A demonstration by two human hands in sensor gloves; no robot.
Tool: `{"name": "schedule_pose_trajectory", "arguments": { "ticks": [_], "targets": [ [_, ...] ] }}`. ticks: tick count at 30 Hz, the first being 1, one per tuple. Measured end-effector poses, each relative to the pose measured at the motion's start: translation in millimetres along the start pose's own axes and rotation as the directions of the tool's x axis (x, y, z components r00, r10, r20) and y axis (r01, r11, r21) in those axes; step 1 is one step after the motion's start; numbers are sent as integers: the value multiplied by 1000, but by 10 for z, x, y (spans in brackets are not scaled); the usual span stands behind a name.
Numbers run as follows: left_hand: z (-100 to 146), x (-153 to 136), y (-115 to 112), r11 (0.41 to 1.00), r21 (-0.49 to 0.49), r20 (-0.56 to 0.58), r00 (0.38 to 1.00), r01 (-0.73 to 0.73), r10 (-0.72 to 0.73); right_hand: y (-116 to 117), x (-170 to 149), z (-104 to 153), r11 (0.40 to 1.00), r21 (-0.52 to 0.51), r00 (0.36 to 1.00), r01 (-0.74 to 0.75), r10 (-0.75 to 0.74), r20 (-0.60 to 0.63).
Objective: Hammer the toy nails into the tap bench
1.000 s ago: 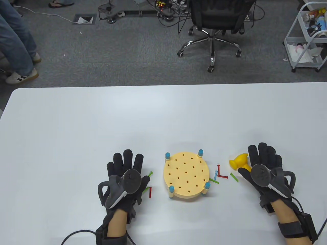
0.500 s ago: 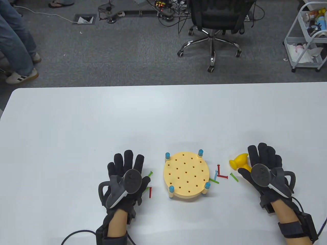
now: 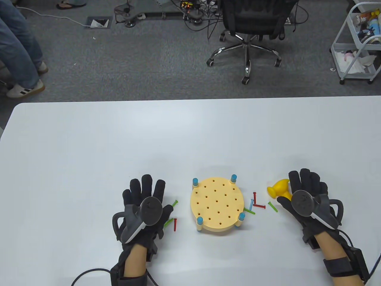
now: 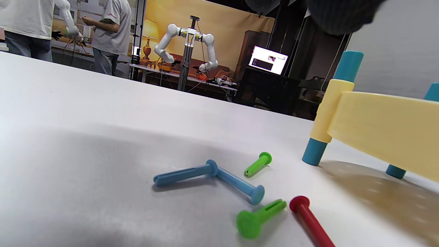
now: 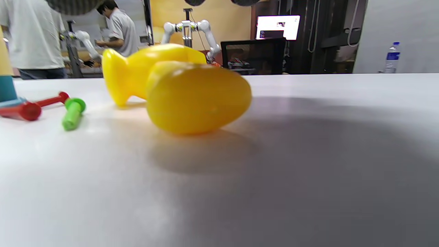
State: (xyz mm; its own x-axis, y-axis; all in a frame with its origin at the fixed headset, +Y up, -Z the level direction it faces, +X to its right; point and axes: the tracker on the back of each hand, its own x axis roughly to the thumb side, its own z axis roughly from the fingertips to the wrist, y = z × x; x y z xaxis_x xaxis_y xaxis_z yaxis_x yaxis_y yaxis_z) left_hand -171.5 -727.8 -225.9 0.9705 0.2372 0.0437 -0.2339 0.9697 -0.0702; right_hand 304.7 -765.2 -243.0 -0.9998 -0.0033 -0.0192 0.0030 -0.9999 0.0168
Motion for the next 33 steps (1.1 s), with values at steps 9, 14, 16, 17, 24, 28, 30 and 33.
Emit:
{"name": "schedule_pose_trajectory", "arguments": {
  "ticks": [9, 14, 16, 17, 24, 28, 30, 33],
  "targets": [
    [-30, -37, -47, 999, -40, -35, 999, 9, -11, 222, -16, -156, 977, 214, 992, 1, 25, -120],
    [-57, -55, -95, 996, -83, -64, 997, 34, -40, 231, -13, -186, 971, 227, 986, 74, -38, -161],
    [-69, -63, -122, 994, -107, -74, 996, 39, -48, 217, -37, -193, 971, 214, 983, 105, -68, -173],
    [-76, -69, -138, 992, -121, -78, 996, 43, -53, 196, -69, -190, 972, 189, 978, 137, -102, -184],
    [-122, -88, -234, 982, -176, -104, 990, 72, -91, -195, -380, -19, 822, -179, 812, 540, -565, -147],
    [-161, -77, -316, 964, -232, -114, 980, 131, -161, -425, -385, 119, 736, -224, 750, 639, -661, -35],
    [-174, -78, -345, 958, -247, -120, 977, 145, -179, -500, -314, 186, 734, -259, 762, 628, -648, 13],
    [-189, -74, -375, 954, -251, -128, 971, 164, -201, -561, -178, 274, 771, -294, 818, 565, -569, 78]
  ]
}}
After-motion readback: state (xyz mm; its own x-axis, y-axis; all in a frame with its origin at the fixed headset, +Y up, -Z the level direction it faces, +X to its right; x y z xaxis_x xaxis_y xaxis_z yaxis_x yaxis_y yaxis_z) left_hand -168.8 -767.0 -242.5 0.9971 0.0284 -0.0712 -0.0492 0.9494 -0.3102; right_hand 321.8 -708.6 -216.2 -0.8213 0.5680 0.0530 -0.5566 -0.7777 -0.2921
